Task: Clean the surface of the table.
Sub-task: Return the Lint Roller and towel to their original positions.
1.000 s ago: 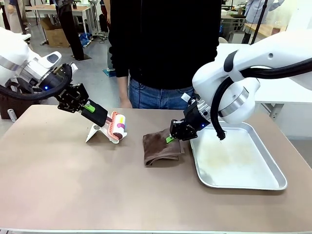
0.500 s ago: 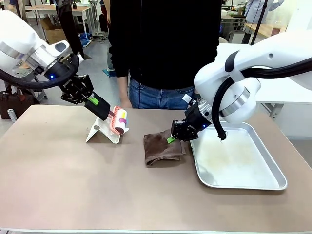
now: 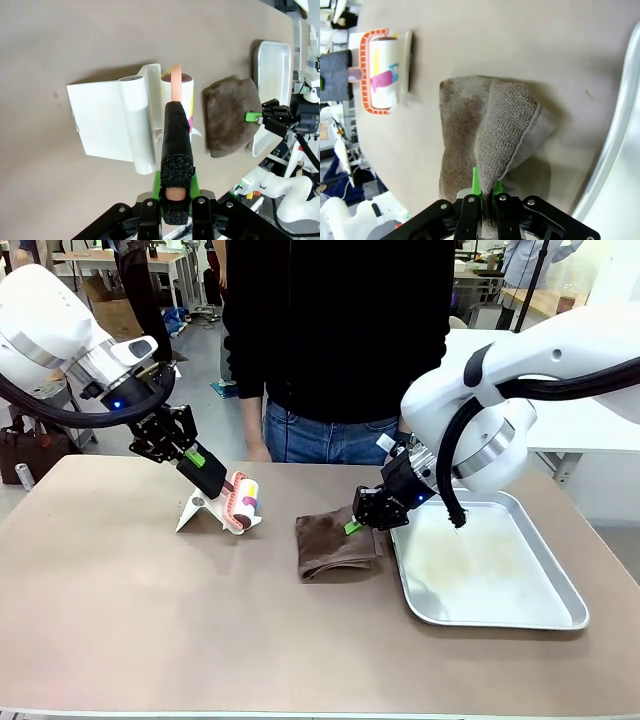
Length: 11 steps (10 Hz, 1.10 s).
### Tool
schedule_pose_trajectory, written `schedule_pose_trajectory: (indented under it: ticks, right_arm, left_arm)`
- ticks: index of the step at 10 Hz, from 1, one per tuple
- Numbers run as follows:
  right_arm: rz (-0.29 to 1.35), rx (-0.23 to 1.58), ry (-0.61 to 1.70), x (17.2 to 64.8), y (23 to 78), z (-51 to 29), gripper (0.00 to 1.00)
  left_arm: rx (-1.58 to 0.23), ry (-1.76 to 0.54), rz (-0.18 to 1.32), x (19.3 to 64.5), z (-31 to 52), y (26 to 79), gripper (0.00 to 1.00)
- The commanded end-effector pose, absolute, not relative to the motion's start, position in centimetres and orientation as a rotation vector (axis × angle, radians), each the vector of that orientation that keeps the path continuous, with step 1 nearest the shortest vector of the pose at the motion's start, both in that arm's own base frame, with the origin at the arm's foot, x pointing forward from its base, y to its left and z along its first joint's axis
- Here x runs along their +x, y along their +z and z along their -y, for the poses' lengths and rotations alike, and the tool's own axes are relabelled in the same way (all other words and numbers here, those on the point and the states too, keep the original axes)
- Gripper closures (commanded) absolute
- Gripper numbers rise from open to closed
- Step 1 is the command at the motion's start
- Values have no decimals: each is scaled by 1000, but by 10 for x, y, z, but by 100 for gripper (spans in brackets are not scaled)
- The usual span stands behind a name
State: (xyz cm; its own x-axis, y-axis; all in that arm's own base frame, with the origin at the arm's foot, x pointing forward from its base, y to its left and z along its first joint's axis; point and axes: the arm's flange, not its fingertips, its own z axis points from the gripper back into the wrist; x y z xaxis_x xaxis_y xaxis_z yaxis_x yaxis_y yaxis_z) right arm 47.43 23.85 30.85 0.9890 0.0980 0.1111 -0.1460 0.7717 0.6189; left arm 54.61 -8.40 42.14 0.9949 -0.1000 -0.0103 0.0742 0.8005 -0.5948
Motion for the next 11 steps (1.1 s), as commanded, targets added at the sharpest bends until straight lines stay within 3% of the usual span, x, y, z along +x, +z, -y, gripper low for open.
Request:
schedule_pose_trajectory:
  ticks: [1,11]
  right_arm:
    - [63,676,141,480,309,-239,93]
    - [68,656,160,479,306,-240,93]
  left_arm:
    - [-603,-66,-36,552,89,423,78]
    - [-601,-31,-43,557,86,413,78]
